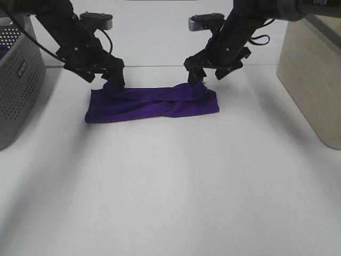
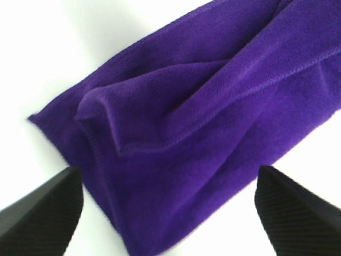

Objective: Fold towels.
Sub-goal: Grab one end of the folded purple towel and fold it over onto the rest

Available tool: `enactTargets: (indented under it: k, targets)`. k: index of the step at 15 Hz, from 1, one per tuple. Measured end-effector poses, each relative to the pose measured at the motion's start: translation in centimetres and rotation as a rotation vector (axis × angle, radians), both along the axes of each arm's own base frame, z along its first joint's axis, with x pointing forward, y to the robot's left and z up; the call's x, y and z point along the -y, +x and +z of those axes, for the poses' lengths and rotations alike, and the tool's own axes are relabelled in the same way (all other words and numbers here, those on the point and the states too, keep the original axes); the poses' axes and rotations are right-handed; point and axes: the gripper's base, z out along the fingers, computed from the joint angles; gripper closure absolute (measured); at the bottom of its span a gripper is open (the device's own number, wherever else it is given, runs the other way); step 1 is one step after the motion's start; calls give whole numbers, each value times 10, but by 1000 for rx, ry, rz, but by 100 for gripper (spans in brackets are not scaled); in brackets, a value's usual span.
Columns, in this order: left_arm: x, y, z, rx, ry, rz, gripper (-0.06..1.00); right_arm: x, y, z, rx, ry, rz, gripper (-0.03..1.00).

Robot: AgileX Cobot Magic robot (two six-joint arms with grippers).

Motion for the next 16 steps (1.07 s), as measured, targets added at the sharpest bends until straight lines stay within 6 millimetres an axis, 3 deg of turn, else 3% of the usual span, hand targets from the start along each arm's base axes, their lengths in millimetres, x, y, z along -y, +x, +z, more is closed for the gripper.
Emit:
enactTargets:
  k: [3,5,10,13,16]
  targets:
    - [-14,0,23,-74,43,46,14,4,-19,51,-77,-14,37,16]
    - [-41,3,10,-165,13,107,14,8,-31,64,-150,-36,47,16]
    - [-92,19,-56,-331,-345,216,14,9,-34,68,-171,-43,43,16]
    - [-93,20,-74,-366,-376,219,14,9,-34,67,-172,-43,42,16]
    - [-93,20,-76,-372,-369,224,14,9,-34,67,-173,-43,39,16]
